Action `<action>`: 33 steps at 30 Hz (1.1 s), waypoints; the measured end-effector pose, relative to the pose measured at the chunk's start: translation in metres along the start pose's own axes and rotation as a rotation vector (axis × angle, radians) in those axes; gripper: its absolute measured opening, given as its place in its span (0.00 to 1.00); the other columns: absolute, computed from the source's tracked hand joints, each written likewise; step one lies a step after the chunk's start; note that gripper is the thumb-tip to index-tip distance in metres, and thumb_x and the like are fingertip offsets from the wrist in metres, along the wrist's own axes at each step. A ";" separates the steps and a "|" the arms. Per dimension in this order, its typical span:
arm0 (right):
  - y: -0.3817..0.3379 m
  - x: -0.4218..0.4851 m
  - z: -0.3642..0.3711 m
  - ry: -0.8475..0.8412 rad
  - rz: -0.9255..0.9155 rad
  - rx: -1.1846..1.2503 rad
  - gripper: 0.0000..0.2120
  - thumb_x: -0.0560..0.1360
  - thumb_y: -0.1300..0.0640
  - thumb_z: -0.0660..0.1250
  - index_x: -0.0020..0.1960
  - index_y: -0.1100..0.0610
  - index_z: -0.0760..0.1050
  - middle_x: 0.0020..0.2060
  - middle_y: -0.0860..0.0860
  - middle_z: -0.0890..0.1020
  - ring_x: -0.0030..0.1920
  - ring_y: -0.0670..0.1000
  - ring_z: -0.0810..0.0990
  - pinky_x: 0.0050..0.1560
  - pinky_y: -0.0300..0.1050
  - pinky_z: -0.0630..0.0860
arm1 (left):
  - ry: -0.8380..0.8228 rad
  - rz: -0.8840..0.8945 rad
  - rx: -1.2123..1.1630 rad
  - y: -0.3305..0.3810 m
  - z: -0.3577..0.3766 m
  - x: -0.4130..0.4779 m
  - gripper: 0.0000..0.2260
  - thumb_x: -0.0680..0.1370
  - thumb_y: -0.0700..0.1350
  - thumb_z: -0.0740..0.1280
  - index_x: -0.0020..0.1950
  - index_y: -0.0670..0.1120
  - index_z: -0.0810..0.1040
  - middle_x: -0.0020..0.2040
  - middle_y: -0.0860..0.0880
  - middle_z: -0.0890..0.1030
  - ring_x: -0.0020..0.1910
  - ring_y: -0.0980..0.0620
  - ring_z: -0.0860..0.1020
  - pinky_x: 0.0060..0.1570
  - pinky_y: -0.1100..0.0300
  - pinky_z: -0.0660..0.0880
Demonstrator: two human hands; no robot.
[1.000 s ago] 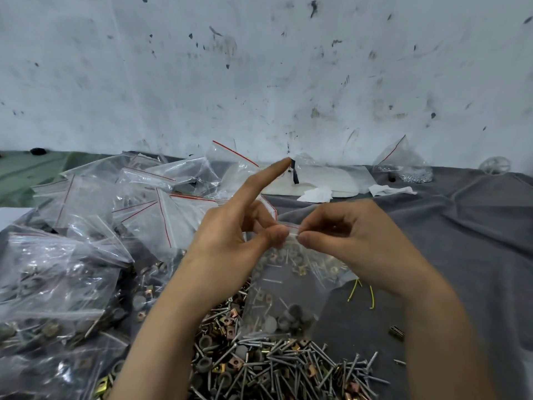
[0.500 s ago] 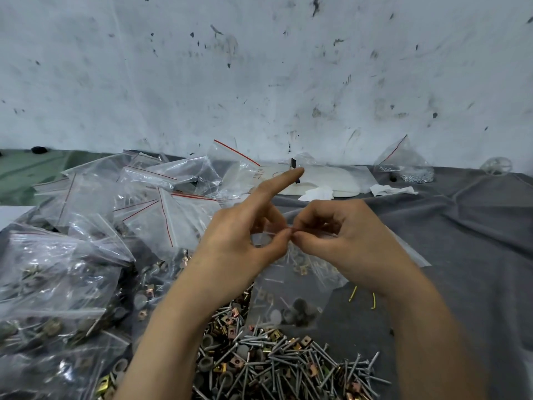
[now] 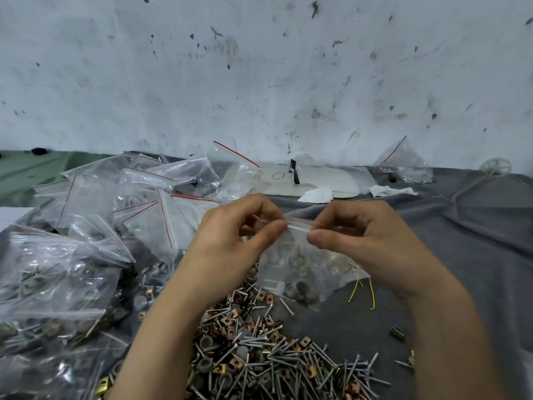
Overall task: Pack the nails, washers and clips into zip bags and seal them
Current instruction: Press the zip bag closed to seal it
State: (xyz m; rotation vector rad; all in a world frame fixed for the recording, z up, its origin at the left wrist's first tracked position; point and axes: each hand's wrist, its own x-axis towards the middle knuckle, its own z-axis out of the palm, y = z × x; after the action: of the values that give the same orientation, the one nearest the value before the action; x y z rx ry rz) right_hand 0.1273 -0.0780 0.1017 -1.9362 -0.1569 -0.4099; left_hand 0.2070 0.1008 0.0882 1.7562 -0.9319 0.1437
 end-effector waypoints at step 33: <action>0.008 0.009 0.010 0.102 -0.037 0.105 0.24 0.57 0.42 0.71 0.21 0.59 0.64 0.17 0.46 0.63 0.20 0.44 0.65 0.24 0.33 0.64 | -0.163 0.079 0.009 0.014 0.006 -0.005 0.07 0.72 0.50 0.70 0.36 0.49 0.77 0.36 0.51 0.75 0.35 0.54 0.74 0.36 0.60 0.69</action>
State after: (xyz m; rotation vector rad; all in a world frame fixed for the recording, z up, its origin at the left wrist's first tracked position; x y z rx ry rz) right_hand 0.1404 -0.0723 0.0943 -1.8069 -0.1457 -0.5144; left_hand 0.1924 0.0969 0.0941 1.7601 -1.1205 0.0561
